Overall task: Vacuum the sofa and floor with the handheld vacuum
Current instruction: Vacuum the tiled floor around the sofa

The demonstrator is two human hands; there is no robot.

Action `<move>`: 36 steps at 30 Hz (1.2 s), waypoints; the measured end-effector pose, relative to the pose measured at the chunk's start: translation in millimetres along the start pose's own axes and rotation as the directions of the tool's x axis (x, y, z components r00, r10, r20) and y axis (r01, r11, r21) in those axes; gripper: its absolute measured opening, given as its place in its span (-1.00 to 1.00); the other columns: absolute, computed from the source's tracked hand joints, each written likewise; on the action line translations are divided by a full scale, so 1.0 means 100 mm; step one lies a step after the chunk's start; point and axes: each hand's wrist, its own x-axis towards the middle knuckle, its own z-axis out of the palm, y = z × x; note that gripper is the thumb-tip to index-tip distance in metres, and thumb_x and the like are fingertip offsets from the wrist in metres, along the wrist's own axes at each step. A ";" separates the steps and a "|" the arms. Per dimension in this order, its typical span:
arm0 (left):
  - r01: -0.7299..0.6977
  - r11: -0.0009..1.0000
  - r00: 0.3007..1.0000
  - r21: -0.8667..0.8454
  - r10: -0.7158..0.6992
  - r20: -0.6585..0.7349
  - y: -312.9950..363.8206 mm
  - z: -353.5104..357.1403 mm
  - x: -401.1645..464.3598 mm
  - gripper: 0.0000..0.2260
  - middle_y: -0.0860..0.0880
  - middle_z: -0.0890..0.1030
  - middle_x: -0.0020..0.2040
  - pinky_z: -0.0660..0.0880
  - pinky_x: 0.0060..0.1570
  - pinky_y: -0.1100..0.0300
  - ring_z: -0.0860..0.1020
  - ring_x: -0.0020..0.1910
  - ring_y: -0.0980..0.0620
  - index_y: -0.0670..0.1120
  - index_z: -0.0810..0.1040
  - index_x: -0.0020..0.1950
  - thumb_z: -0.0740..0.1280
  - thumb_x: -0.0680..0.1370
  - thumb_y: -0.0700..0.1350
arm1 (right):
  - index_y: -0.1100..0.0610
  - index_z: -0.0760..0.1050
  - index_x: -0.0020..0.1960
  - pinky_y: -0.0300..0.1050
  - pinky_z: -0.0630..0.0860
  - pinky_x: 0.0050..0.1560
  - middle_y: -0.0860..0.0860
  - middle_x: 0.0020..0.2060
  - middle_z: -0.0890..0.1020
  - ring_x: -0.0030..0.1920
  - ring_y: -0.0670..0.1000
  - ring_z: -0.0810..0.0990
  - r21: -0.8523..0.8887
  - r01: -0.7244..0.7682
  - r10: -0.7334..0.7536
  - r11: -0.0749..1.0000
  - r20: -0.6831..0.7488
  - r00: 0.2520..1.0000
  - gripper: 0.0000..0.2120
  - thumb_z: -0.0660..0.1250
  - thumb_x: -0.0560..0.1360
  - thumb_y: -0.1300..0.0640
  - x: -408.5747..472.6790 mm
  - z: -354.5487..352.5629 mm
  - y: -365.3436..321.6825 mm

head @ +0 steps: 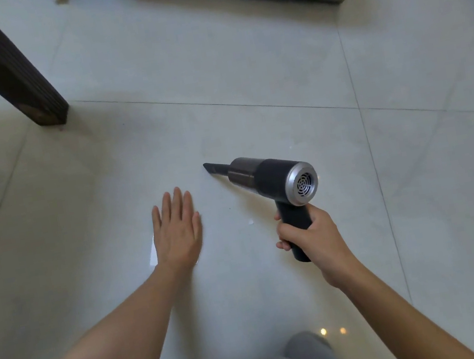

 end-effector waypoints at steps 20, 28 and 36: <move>-0.030 0.998 0.999 0.050 0.032 -0.031 0.12 0.01 -0.01 -0.52 -0.04 -0.01 0.59 -0.20 0.51 -0.04 -0.10 0.56 -0.07 -0.04 0.03 0.58 -0.10 0.66 0.03 | 0.20 0.50 -0.07 -0.21 0.46 -0.26 0.02 -0.37 0.49 -0.38 0.00 0.54 0.010 0.009 -0.009 1.000 -0.012 1.000 -0.90 0.32 0.45 0.34 -0.15 -0.02 0.14; -0.063 0.998 0.998 -0.005 0.063 -0.013 0.18 0.02 -0.02 -0.52 -0.03 -0.05 0.59 -0.22 0.50 -0.02 -0.15 0.56 -0.04 -0.01 0.01 0.58 -0.11 0.65 0.05 | 0.20 0.50 -0.07 -0.09 0.52 -0.17 0.00 -0.41 0.50 -0.40 -0.03 0.54 -0.008 0.030 -0.030 1.000 -0.047 0.998 -0.90 0.33 0.44 0.34 -0.19 -0.08 0.17; -0.091 0.996 0.996 -0.012 0.091 0.003 0.20 0.03 -0.05 -0.46 -0.03 -0.02 0.59 -0.20 0.51 -0.03 -0.13 0.56 -0.05 -0.01 0.03 0.58 -0.20 0.60 0.09 | 0.15 0.51 -0.11 -0.03 0.40 -0.26 0.04 -0.44 0.51 -0.32 0.07 0.48 0.087 0.066 -0.044 0.994 -0.236 0.971 -0.84 0.32 0.42 0.39 -0.25 -0.18 0.19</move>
